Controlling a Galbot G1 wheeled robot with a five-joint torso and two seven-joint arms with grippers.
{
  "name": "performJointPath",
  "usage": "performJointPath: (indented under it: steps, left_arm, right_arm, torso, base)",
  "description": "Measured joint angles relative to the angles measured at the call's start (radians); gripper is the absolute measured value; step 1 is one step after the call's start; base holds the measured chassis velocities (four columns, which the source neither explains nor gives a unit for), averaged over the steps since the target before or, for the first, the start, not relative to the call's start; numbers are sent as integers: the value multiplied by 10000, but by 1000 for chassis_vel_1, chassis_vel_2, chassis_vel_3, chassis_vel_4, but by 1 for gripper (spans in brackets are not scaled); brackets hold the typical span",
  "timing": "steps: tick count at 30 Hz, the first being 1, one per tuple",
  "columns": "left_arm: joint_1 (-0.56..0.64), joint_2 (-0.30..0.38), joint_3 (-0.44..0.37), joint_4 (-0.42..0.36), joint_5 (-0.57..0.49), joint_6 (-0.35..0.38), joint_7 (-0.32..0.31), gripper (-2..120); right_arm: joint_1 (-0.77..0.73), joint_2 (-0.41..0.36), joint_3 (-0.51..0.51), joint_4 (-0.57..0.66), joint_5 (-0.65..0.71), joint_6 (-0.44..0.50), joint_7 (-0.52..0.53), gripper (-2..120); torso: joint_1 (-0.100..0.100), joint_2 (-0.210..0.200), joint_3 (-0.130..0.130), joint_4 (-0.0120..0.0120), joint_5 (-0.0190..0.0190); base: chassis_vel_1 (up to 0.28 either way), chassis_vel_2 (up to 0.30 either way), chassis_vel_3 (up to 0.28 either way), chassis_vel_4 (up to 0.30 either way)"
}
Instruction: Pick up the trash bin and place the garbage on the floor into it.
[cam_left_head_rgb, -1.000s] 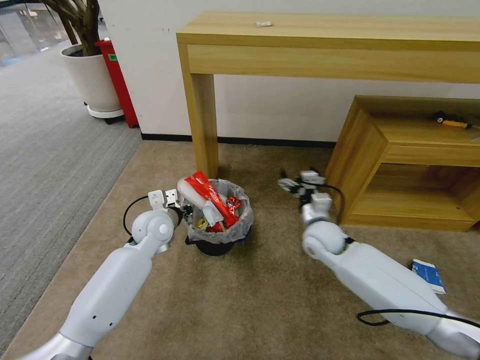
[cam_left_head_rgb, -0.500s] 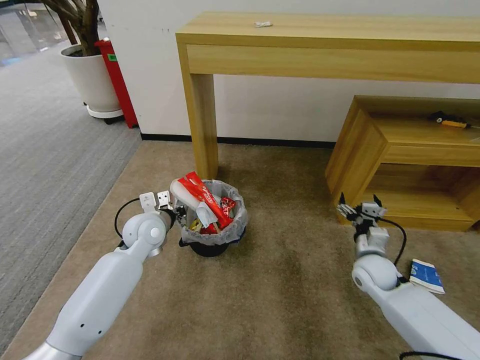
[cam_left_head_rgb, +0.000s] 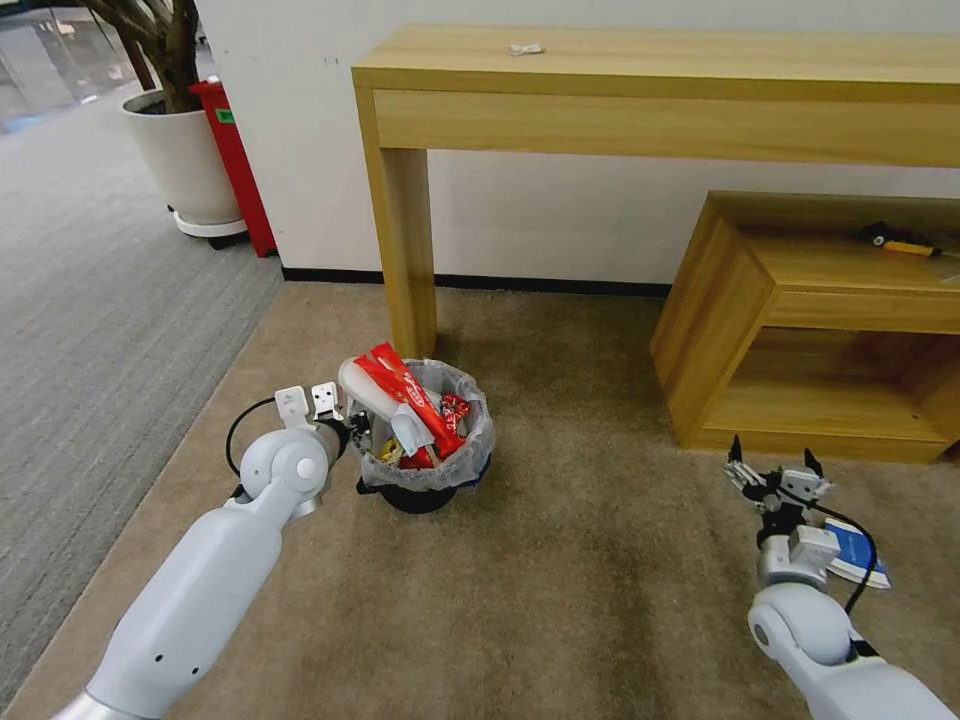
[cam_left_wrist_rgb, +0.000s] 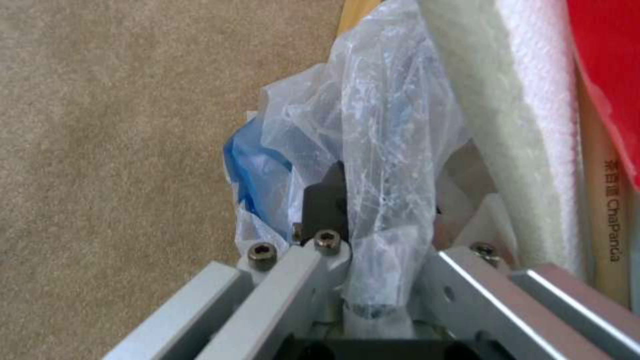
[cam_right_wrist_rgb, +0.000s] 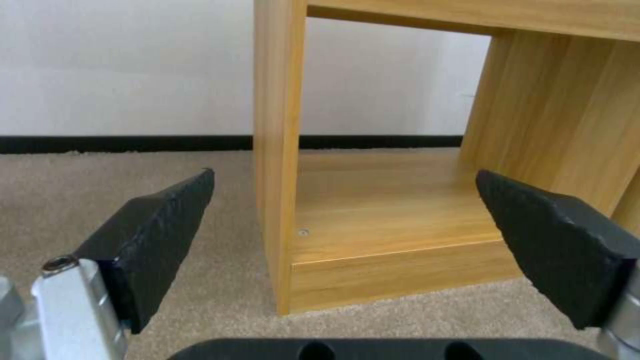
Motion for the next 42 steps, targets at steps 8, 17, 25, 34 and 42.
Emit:
performJointPath:
  steps: [8,17,25,34,42]
  left_arm:
    - [53,52,-26,-56,-20,-12,-32,0]
    - [48,43,-34,-58,-18,-29,-25,0]
    - [80,15,-21,-101,-8,-31,-35,0]
    - [128,25,-32,-178,-13,-29,-77,0]
    - [40,25,-49,-201,-97,-14,-168,0]
  right_arm:
    - [-7,98,5,29,-85,185,-132,98]
    - [-92,114,-6,93,-156,266,-178,96]
    - [-122,200,-99,88,-261,352,-182,96]
    - [-200,219,-181,119,-303,403,-221,96]
    - [-395,260,-93,119,-337,536,-360,95]
  torso:
    - [2,0,2,1,3]
    - [2,1,1,-2,3]
    - [2,0,1,-3,2]
    - [2,0,1,2,0]
    - [2,0,1,0,0]
  base:
    - [-80,-71,96,97]
    - [-223,-230,224,210]
    - [-241,-246,240,237]
    - [-101,-110,113,112]
    - [-122,-98,135,112]
